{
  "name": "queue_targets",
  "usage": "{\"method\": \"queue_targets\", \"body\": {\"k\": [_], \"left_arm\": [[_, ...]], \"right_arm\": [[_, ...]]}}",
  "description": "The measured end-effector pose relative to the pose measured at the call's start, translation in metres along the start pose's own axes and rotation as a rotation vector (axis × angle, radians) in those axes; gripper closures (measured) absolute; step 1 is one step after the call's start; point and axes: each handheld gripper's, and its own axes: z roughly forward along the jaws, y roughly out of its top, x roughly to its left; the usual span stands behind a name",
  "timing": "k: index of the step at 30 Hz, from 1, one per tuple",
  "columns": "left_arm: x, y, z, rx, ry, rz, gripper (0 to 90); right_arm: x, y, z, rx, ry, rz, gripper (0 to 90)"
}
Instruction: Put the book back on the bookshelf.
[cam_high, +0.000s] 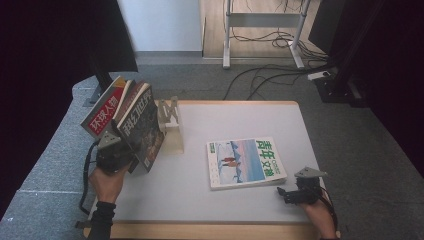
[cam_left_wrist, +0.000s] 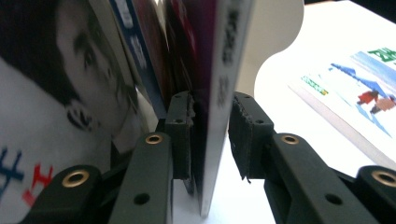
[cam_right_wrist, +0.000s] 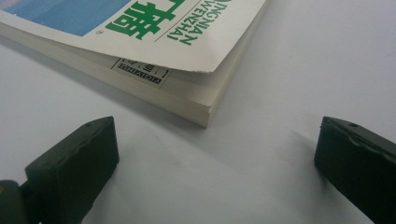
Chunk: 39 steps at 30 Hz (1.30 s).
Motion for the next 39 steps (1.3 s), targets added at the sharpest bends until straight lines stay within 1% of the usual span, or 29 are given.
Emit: {"method": "queue_targets", "body": {"k": [1,4,5,8,9,14,19,23,24,26,28,31,33,36,39], "left_arm": [[0.000,-0.001,0.000,0.003,0.002,-0.001,70.3],[0.001,-0.007,0.001,0.017,0.005,-0.011,76.5],[0.001,-0.008,0.000,0.014,0.005,-0.013,78.6],[0.003,-0.009,0.000,0.007,0.003,-0.042,81.3],[0.003,-0.008,0.000,0.013,0.002,-0.045,82.0],[0.002,0.000,0.007,0.022,0.014,-0.052,82.5],[-0.003,0.010,0.018,0.033,0.031,-0.046,82.7],[-0.003,0.012,0.022,0.031,0.044,-0.061,82.7],[-0.002,0.012,0.022,0.029,0.048,-0.068,82.6],[0.000,0.011,0.021,0.031,0.045,-0.066,82.0],[0.002,0.009,0.021,0.030,0.032,-0.061,80.5],[0.002,0.005,0.018,0.025,0.021,-0.063,79.0],[0.000,0.001,0.016,0.036,0.014,-0.054,78.5],[-0.002,-0.003,0.014,0.041,0.017,-0.046,79.7],[-0.003,-0.001,0.016,0.050,0.025,-0.047,83.0]], "right_arm": [[0.000,0.000,0.000,0.000,-0.001,0.000,0.0],[0.000,0.000,0.000,0.000,-0.004,-0.001,0.0],[0.000,0.000,0.000,-0.001,-0.005,0.000,0.0],[0.000,0.000,0.000,-0.001,-0.006,0.001,0.0],[0.000,0.000,0.000,-0.001,-0.005,0.001,0.0],[0.001,0.000,0.000,-0.001,-0.006,0.004,0.0],[0.001,0.000,0.000,-0.001,-0.005,0.005,0.0],[0.000,0.000,0.000,-0.001,-0.005,0.006,0.0],[0.000,0.000,0.000,-0.002,-0.005,0.005,0.0],[0.000,0.000,0.000,-0.002,-0.005,0.005,0.0],[0.001,0.000,0.000,-0.002,-0.005,0.006,0.0],[0.000,0.000,0.000,-0.002,-0.005,0.004,0.0],[0.001,0.000,0.000,-0.003,-0.005,0.006,0.0],[0.000,0.000,0.000,-0.002,-0.005,0.006,0.0],[0.000,0.000,0.000,0.001,-0.003,0.006,0.0]]}}
